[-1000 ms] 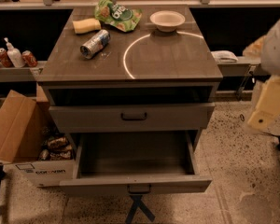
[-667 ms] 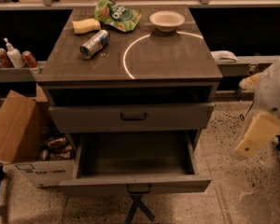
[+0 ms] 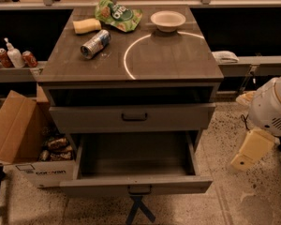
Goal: Close middle drawer
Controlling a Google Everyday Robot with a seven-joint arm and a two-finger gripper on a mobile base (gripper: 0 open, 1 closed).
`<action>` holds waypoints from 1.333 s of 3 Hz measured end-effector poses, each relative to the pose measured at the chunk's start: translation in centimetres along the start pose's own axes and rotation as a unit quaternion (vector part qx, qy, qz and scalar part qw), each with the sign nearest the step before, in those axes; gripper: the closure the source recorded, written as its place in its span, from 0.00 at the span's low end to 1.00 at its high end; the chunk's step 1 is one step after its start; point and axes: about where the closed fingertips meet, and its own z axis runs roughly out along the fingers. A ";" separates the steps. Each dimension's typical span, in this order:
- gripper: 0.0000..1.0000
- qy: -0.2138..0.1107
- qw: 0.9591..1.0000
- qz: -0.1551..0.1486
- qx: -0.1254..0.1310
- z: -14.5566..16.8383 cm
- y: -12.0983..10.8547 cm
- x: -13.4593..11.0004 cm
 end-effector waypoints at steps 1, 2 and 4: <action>0.00 0.002 0.999 0.013 -0.046 4.0 0.3 1.0; 0.00 0.006 0.994 0.029 -0.109 8.9 1.6 1.0; 0.26 0.032 0.981 0.053 -0.185 15.4 5.2 -0.1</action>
Offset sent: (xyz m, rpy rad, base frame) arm 0.0037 0.0413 -0.1393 0.1427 0.3490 0.0290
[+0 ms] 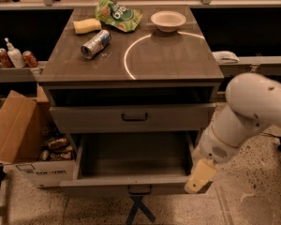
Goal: Close middle drawer
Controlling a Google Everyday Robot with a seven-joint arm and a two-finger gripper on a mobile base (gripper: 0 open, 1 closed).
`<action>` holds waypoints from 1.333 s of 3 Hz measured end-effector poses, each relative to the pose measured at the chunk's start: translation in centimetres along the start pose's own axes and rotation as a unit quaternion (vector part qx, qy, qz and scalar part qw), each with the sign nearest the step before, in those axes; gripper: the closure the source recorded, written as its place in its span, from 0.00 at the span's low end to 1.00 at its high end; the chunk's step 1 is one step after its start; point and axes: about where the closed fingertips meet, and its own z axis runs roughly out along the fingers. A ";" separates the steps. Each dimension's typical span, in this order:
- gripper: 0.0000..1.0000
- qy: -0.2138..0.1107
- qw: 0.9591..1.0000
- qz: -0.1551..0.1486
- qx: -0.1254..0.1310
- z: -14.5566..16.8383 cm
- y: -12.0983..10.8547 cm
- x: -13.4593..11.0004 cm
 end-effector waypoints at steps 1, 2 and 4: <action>0.50 0.009 0.999 0.020 -0.027 8.2 -2.0 6.3; 0.72 0.002 0.999 0.026 -0.040 10.4 -2.6 6.5; 1.00 0.001 0.998 0.038 -0.046 13.5 -2.5 7.4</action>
Offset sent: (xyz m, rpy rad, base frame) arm -0.0209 -0.0264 -0.0818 0.0006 0.0614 -0.0138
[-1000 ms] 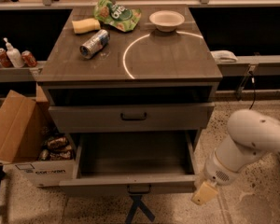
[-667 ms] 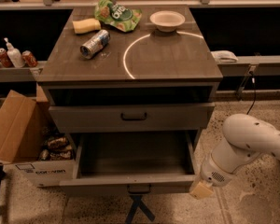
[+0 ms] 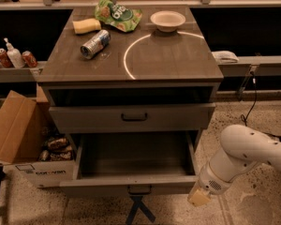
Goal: Close middle drawer
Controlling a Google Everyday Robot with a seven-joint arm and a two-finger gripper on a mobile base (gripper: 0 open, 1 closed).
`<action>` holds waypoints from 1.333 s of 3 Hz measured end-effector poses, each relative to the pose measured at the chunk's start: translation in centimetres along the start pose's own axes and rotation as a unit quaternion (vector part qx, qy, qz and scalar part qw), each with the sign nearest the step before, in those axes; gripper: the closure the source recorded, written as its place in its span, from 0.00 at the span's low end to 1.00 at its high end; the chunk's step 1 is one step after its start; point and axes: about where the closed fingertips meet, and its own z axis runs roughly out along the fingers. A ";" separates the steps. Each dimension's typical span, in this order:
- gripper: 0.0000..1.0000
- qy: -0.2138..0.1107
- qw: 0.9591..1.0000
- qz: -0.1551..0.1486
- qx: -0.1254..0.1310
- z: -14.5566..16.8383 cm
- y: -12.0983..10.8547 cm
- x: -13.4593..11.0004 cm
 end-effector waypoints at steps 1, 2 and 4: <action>1.00 -0.007 1.000 0.014 0.007 3.7 -1.2 1.1; 1.00 -0.025 0.999 0.017 0.029 7.7 -4.8 1.2; 1.00 -0.053 0.996 0.003 0.065 14.2 -11.8 -0.6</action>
Offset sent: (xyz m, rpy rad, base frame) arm 0.0445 0.0016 -0.1509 0.0144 -0.1125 -0.1040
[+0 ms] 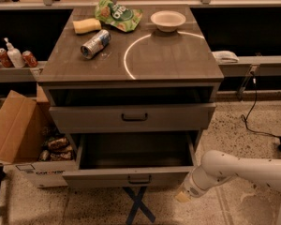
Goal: Close middle drawer
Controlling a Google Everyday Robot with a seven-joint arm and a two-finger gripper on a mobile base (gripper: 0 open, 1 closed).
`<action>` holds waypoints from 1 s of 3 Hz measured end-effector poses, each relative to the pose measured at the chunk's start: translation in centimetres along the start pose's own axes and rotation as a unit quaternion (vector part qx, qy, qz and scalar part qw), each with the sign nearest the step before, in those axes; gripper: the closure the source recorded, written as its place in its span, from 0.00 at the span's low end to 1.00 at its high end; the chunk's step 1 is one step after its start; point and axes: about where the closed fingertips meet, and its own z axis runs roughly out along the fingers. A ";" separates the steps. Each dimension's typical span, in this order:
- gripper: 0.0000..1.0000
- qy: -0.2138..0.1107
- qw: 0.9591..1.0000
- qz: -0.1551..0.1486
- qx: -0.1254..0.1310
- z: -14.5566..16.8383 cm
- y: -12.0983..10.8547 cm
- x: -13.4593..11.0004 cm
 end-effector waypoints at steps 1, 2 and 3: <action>1.00 0.000 1.000 0.000 0.000 0.0 0.0 0.0; 1.00 -0.009 0.999 -0.015 0.029 0.0 -1.6 -0.9; 1.00 -0.024 0.996 -0.043 0.072 -0.5 -4.1 -2.8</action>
Offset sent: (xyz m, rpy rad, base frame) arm 0.0244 -0.0059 -0.0017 -0.0262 -0.1000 -0.0155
